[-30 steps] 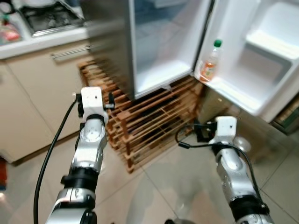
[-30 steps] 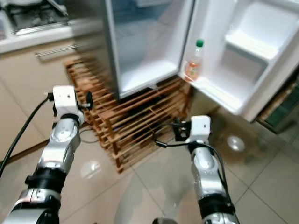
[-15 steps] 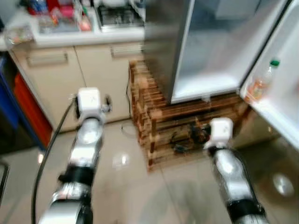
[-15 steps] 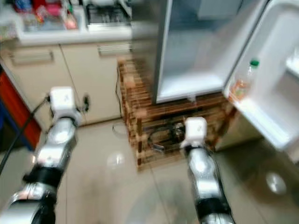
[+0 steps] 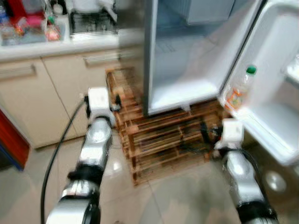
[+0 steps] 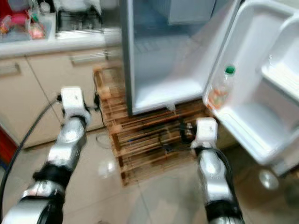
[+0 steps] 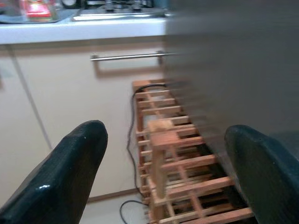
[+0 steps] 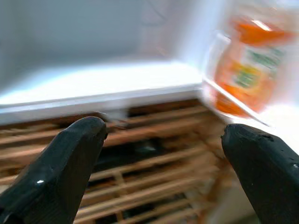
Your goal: Restocking fridge
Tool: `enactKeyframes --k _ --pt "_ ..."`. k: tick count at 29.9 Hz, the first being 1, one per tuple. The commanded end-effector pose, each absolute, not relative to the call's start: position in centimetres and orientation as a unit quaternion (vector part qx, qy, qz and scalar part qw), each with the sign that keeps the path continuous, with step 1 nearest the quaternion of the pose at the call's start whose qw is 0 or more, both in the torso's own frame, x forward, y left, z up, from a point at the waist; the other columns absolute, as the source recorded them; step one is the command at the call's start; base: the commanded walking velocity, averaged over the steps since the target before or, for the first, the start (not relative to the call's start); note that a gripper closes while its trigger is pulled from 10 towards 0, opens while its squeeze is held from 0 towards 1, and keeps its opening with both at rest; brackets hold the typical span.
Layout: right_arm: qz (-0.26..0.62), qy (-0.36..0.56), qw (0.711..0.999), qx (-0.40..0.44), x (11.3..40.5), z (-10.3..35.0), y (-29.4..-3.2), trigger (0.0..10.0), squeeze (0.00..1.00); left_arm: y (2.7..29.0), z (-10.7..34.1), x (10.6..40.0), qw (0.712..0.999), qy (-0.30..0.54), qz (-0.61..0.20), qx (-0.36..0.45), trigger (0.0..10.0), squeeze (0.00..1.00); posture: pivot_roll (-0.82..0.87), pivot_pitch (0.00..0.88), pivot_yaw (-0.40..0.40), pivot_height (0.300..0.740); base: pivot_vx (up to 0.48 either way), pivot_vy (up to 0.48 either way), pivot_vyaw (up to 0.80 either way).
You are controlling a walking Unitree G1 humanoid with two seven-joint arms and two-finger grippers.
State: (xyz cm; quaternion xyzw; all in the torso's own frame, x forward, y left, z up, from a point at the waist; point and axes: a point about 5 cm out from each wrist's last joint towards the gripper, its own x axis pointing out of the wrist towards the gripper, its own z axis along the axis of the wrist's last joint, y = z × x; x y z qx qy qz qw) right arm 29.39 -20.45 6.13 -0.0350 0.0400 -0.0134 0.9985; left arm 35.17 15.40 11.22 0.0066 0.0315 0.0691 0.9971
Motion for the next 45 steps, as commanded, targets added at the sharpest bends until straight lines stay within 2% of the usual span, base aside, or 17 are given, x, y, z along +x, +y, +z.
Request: enactKeyframes --k 1,2,3,5,8,13,15,19,22,27,29,33,36,37,41,45 --pt "-0.052 0.046 0.997 -0.04 29.1 6.0 -22.2 10.0 0.0 14.6 11.3 35.2 0.998 0.029 0.052 0.004 10.0 0.0 -0.21 0.0 0.049 0.74 0.0 0.0 0.0" --pt "-0.114 0.078 0.989 -0.051 28.5 5.2 -24.7 10.0 0.0 14.6 11.2 35.2 0.998 0.032 0.045 0.001 10.0 0.0 -0.21 0.0 0.05 0.74 0.0 0.0 0.0" --pt "-0.134 0.088 0.986 -0.056 28.3 5.0 -25.6 10.0 0.0 14.6 11.1 35.1 0.999 0.032 0.041 0.001 10.0 0.0 -0.21 0.0 0.05 0.74 0.0 0.0 0.0" --pt "-0.156 0.103 0.98 -0.062 27.8 4.7 -26.7 10.0 0.0 14.7 10.9 34.9 0.999 0.034 0.028 0.017 10.0 0.0 -0.21 0.0 0.051 0.74 0.0 0.0 0.0" --pt "-0.193 0.13 0.97 -0.066 27.0 4.1 -28.6 10.0 0.0 15.5 9.2 34.0 0.994 0.079 0.021 0.07 10.0 0.0 -0.21 0.0 0.051 0.74 0.0 0.0 0.0" --pt "-0.242 0.159 0.953 -0.09 26.2 3.8 -30.9 10.0 0.0 15.6 7.5 33.1 0.99 0.12 -0.004 0.077 10.0 0.0 -0.21 0.0 0.05 0.74 0.0 0.0 0.0" --pt "-0.273 0.163 0.94 -0.126 25.9 4.4 -32.9 10.0 0.0 14.9 7.8 33.1 0.992 0.112 -0.015 0.063 10.0 0.0 -0.2 0.0 0.046 0.74 0.0 0.0 0.0" --pt "-0.266 0.152 0.941 -0.144 26.3 5.1 -33.1 10.0 0.0 14.0 8.7 33.4 0.994 0.088 -0.033 0.048 10.0 0.0 -0.21 0.0 0.043 0.74 0.0 0.0 0.0" --pt "-0.213 0.127 0.961 -0.126 27.4 5.3 -31.0 10.0 0.0 13.1 9.8 33.5 0.996 0.053 -0.052 0.038 10.0 0.0 -0.21 0.0 0.034 0.74 0.0 0.0 0.0" --pt "-0.204 0.125 0.961 -0.136 27.7 4.9 -30.0 10.0 0.0 13.0 10.1 33.4 0.997 0.04 -0.056 0.043 10.0 0.0 -0.2 0.0 0.031 0.74 0.0 0.0 0.0" --pt "-0.246 0.14 0.945 -0.163 27.3 5.0 -31.7 10.0 0.0 13.0 10.1 33.3 0.997 0.038 -0.055 0.041 10.0 0.0 -0.2 0.0 0.032 0.74 0.0 0.0 0.0" --pt "-0.259 0.149 0.939 -0.172 27.1 5.2 -32.9 10.0 0.0 13.0 10.2 33.2 0.997 0.037 -0.057 0.038 10.0 0.0 -0.19 0.0 0.035 0.74 0.0 0.0 0.0" --pt "-0.281 0.155 0.928 -0.191 27.1 6.5 -35.1 10.0 0.0 13.1 10.4 33.3 0.997 0.032 -0.06 0.035 10.0 0.0 -0.18 0.0 0.036 0.74 0.0 0.0 0.0" --pt "-0.281 0.155 0.928 -0.191 27.1 6.5 -35.1 10.0 0.0 13.1 10.4 33.3 0.997 0.032 -0.06 0.035 10.0 0.0 -0.18 0.0 0.036 0.74 0.0 0.0 0.0" --pt "-0.313 0.163 0.911 -0.213 27.4 8.5 -37.4 10.0 0.0 13.3 10.7 33.4 0.997 0.029 -0.06 0.037 10.0 0.0 -0.18 0.0 0.059 0.74 0.0 0.0 0.0" --pt "-0.329 0.17 0.906 -0.205 27.3 9.3 -38.6 10.0 0.0 13.2 10.9 33.6 0.996 0.028 -0.067 0.043 10.0 0.0 -0.18 0.0 0.082 0.74 0.0 0.0 0.0"
